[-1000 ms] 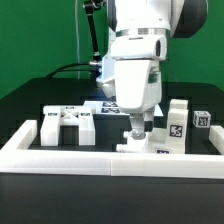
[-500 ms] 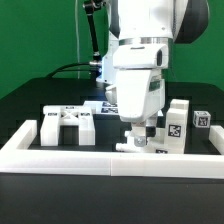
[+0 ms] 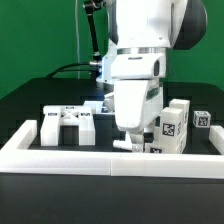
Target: Assemble chair
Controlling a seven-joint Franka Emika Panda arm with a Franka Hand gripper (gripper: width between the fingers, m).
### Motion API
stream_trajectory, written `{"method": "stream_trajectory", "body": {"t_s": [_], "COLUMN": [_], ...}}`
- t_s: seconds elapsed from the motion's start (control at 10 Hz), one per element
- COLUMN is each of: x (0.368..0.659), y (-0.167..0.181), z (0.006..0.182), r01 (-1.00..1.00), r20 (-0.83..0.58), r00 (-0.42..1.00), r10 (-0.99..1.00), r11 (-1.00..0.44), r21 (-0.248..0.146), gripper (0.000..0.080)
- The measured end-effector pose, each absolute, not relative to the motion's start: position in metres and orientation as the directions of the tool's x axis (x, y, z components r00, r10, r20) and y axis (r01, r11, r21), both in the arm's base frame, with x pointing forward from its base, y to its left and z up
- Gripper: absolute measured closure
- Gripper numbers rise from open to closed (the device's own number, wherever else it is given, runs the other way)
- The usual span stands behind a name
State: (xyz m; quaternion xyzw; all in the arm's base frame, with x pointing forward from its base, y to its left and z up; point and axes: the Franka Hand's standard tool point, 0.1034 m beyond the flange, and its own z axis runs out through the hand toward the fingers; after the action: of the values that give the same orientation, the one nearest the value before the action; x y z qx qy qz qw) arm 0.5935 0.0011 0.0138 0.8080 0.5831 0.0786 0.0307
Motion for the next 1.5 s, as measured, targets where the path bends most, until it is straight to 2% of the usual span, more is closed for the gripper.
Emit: {"method": "stream_trajectory", "body": {"t_s": [0.4, 0.6, 0.7, 1.2, 1.5], "x": [0.591, 0.591, 0.592, 0.592, 0.590], "y": [-0.004, -0.006, -0.005, -0.016, -0.045], "z": [0.008, 0.008, 0.010, 0.014, 0.040], "r01": [0.936, 0.935, 0.935, 0.938, 0.941], "r20": [0.089, 0.088, 0.089, 0.083, 0.066], "r00": [0.318, 0.319, 0.319, 0.306, 0.299], "r10": [0.944, 0.944, 0.944, 0.948, 0.952], "r11": [-0.327, -0.329, -0.329, -0.315, -0.306], "r21": [0.132, 0.132, 0.135, 0.141, 0.147], "gripper": [0.0151, 0.0408, 0.0456, 0.0457, 0.0466]}}
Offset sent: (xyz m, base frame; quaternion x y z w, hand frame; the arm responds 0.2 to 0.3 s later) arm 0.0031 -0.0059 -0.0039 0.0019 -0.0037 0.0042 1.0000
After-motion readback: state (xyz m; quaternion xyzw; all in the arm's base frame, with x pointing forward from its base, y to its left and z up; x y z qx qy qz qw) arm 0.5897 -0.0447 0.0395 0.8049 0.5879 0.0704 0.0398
